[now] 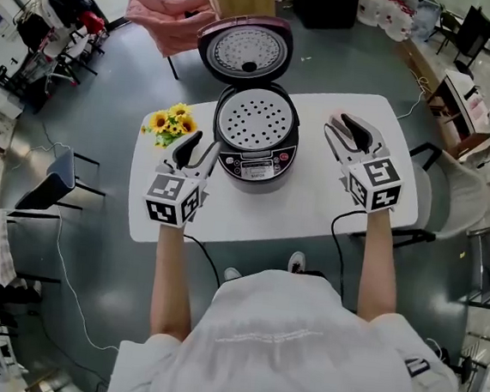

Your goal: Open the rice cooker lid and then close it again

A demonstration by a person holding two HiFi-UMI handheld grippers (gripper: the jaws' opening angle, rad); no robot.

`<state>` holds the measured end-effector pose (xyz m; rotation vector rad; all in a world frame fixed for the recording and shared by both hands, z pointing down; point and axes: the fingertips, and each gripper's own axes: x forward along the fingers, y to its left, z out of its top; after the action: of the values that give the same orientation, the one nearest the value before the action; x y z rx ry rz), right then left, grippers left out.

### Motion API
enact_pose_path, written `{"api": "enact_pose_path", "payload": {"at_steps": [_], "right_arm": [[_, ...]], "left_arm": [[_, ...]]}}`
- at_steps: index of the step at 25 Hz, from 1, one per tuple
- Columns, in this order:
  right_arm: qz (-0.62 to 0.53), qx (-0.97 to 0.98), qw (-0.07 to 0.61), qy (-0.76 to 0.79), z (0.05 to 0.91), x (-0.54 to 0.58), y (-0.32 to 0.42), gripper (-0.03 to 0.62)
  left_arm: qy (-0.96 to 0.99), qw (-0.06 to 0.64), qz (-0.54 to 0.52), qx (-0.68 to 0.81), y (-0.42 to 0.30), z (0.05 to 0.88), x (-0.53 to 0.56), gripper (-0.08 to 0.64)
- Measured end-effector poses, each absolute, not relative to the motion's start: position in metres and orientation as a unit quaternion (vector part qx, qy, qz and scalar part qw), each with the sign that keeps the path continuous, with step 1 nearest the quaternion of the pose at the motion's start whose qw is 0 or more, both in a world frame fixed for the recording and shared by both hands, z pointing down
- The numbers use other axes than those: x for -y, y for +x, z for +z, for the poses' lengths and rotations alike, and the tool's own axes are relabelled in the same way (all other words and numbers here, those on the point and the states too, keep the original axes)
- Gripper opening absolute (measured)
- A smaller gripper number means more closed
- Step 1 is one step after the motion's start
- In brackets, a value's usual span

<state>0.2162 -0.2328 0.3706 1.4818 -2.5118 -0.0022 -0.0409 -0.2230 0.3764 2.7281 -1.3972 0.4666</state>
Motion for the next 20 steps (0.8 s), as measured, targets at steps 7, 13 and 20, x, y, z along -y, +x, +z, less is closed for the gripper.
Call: {"api": "enact_pose_path", "payload": {"at_steps": [7, 13, 20], "right_arm": [[-0.001, 0.873, 0.121, 0.473, 0.372, 0.258, 0.238, 0.175], [0.013, 0.888, 0.134, 0.439, 0.391, 0.271, 0.243, 0.17], [0.035, 0.891, 0.124, 0.435, 0.399, 0.299, 0.243, 0.17]], "left_arm": [[0.861, 0.029, 0.152, 0.485, -0.018, 0.378, 0.229, 0.186], [0.845, 0.055, 0.166, 0.506, -0.005, 0.399, 0.225, 0.186], [0.841, 0.062, 0.173, 0.509, -0.004, 0.405, 0.243, 0.186]]}}
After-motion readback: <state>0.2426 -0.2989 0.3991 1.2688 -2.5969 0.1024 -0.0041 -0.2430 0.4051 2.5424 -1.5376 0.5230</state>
